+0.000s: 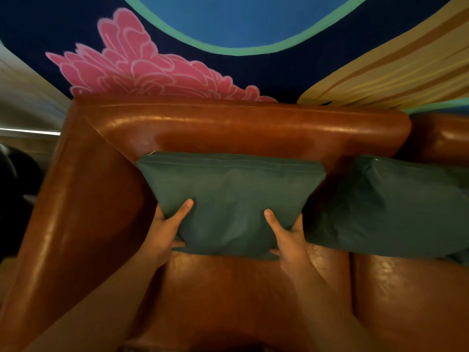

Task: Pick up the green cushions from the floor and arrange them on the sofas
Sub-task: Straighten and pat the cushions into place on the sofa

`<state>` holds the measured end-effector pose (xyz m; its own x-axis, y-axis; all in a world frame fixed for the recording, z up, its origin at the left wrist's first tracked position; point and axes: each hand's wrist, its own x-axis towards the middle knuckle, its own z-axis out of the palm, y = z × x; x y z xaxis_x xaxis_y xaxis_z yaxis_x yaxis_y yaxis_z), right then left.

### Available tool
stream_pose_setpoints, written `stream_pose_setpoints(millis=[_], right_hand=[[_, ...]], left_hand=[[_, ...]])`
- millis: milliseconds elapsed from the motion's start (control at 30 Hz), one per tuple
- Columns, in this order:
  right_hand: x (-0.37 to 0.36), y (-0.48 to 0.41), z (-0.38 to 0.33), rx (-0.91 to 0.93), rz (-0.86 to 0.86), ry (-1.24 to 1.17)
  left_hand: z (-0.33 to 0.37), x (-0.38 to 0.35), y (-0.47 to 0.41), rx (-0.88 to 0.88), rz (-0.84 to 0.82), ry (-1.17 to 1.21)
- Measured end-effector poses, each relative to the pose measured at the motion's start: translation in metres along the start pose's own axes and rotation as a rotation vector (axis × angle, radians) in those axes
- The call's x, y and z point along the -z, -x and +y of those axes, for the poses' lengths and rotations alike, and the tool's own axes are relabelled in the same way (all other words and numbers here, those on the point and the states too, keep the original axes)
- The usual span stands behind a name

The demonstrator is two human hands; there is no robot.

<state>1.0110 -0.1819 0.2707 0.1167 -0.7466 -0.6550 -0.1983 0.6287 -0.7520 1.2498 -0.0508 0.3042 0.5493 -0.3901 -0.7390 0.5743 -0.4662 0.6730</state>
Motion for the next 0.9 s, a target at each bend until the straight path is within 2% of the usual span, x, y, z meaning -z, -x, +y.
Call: stream_pose_setpoints(millis=[300, 367, 467, 567, 733, 900], right_hand=[[-0.004, -0.014, 0.01, 0.087, -0.057, -0.074], [0.004, -0.008, 0.024, 0.076, -0.018, -0.082], [0.016, -0.005, 0.048, 0.122, 0.045, 0.133], [0.018, -0.034, 0.086, 0.198, 0.037, 0.325], [-0.013, -0.039, 0.063, 0.201, 0.062, 0.289], [0.005, -0.026, 0.072, 0.247, 0.04, 0.254]], left_hand=[[-0.003, 0.004, -0.014, -0.022, -0.041, 0.054], [-0.014, 0.013, -0.011, -0.032, -0.017, 0.068], [-0.032, 0.029, -0.011, -0.021, -0.014, -0.042], [-0.039, 0.027, -0.022, 0.012, -0.071, -0.129], [-0.037, 0.004, -0.043, -0.05, 0.019, -0.113], [-0.051, 0.017, -0.025, -0.135, 0.043, -0.097]])
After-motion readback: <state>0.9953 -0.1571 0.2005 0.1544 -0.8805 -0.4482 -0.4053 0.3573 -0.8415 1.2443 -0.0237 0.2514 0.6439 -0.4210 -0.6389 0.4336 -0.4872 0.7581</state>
